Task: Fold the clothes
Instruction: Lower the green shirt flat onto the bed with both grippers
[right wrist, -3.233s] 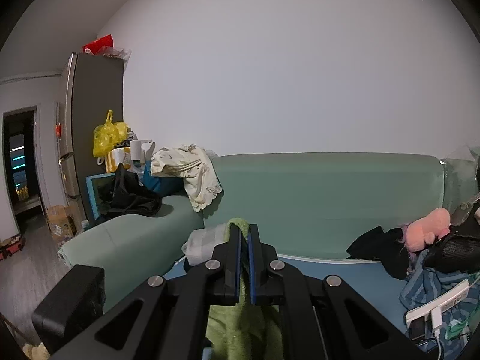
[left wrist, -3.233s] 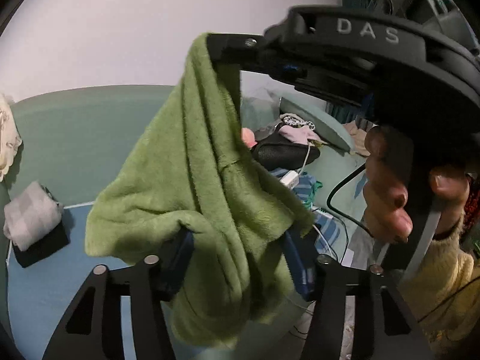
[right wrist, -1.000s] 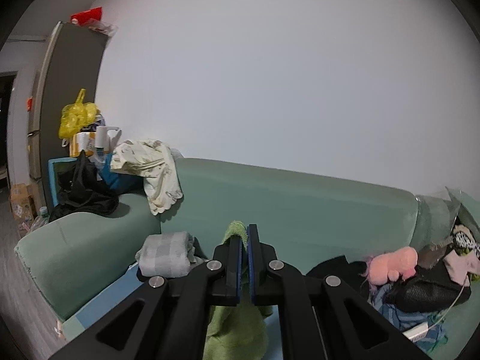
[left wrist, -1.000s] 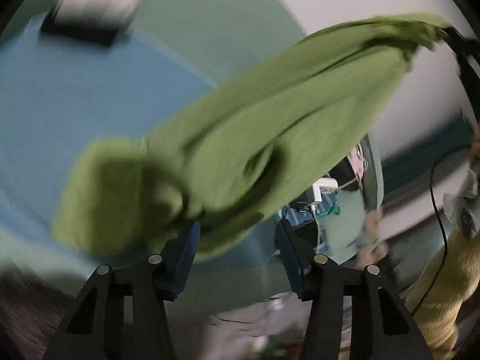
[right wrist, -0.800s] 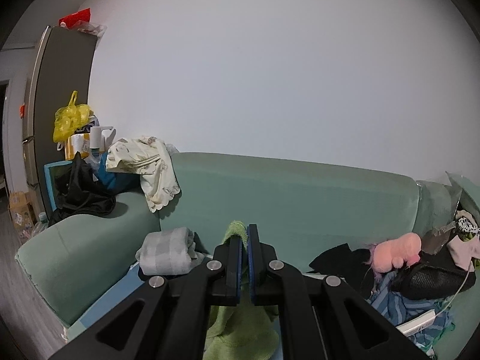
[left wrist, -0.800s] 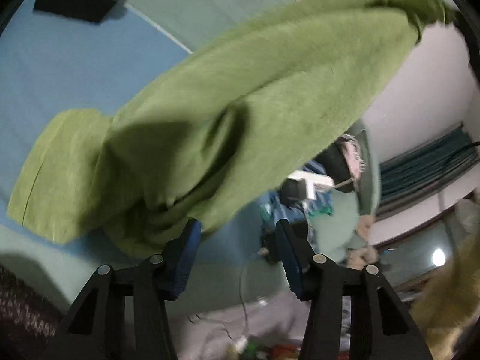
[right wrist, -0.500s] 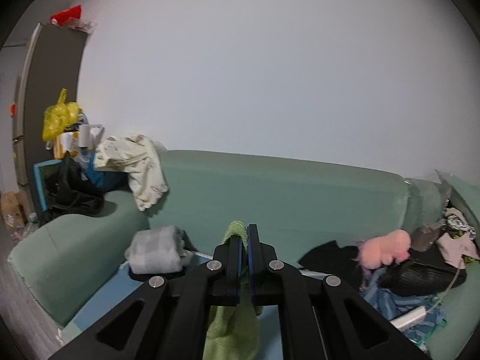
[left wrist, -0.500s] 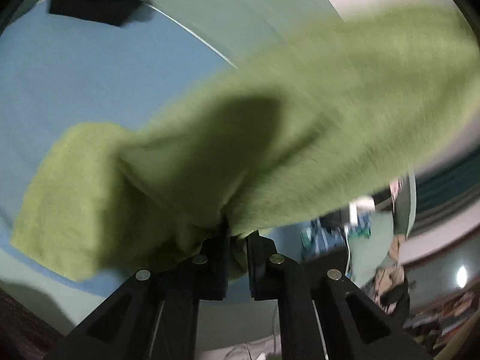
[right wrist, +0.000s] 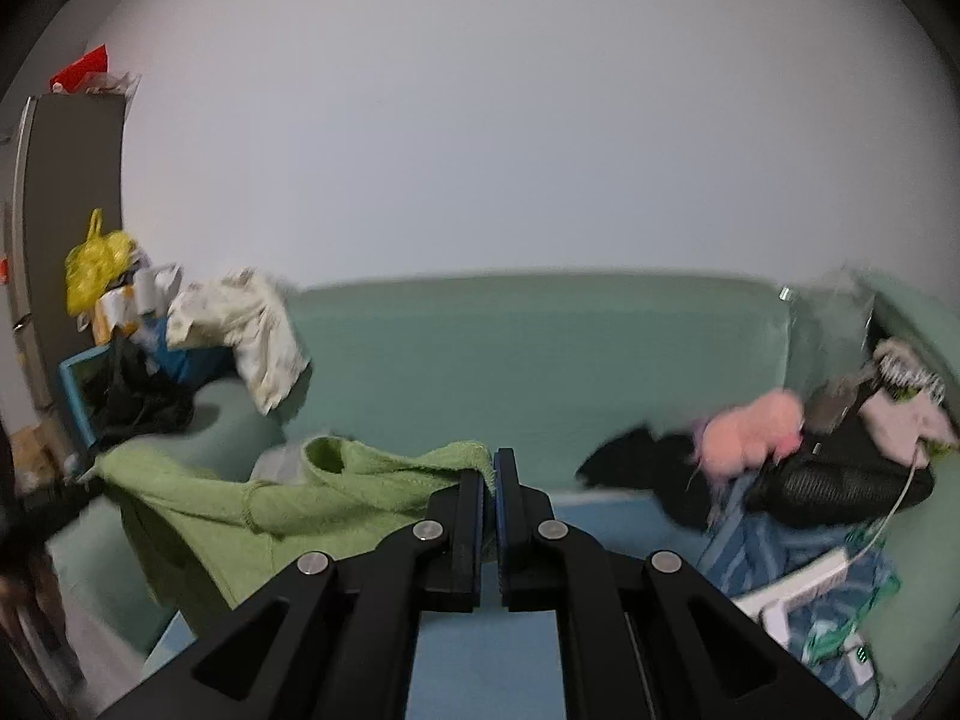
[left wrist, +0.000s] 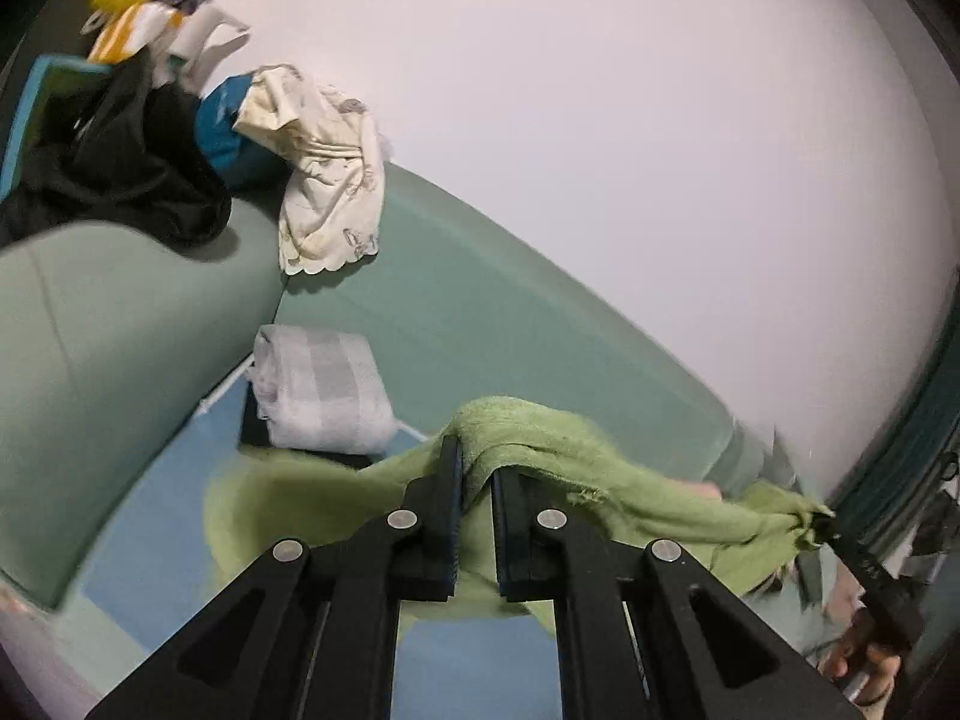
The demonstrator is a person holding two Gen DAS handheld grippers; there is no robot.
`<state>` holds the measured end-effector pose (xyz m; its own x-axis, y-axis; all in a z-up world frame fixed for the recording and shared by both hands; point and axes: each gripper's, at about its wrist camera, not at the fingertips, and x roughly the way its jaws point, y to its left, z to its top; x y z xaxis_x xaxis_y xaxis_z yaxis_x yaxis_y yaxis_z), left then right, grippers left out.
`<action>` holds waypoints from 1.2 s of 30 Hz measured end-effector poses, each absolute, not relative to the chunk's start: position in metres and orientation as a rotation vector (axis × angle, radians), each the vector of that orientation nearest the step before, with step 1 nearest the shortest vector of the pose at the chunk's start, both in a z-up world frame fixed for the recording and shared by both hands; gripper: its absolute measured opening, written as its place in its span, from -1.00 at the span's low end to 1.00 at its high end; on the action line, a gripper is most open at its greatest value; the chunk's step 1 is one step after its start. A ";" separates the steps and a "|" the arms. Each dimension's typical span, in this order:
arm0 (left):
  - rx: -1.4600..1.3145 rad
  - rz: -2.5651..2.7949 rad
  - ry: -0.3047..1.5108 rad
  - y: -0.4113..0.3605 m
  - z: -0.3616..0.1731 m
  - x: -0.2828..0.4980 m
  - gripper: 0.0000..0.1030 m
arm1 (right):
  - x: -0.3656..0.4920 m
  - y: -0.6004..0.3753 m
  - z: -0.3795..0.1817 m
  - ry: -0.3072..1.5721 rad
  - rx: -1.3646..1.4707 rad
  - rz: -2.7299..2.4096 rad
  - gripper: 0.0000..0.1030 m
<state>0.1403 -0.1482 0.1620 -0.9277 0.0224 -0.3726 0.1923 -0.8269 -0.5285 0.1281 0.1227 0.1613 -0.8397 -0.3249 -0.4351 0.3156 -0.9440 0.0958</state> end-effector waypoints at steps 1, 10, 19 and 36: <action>0.600 -2.859 0.869 -0.148 0.162 0.136 -0.83 | 0.123 0.125 0.156 -0.064 0.715 -2.681 -0.94; 0.860 -2.723 0.899 -0.151 0.160 0.013 -0.85 | -0.013 0.149 0.118 -0.503 1.137 -2.451 -0.95; 0.214 -2.956 0.521 -0.119 0.305 0.013 -0.85 | 0.032 0.187 0.258 -0.474 0.290 -2.620 -0.96; 1.670 -2.639 0.319 -0.069 -0.115 0.050 -0.85 | 0.100 0.216 -0.161 -0.230 1.597 -2.392 -0.94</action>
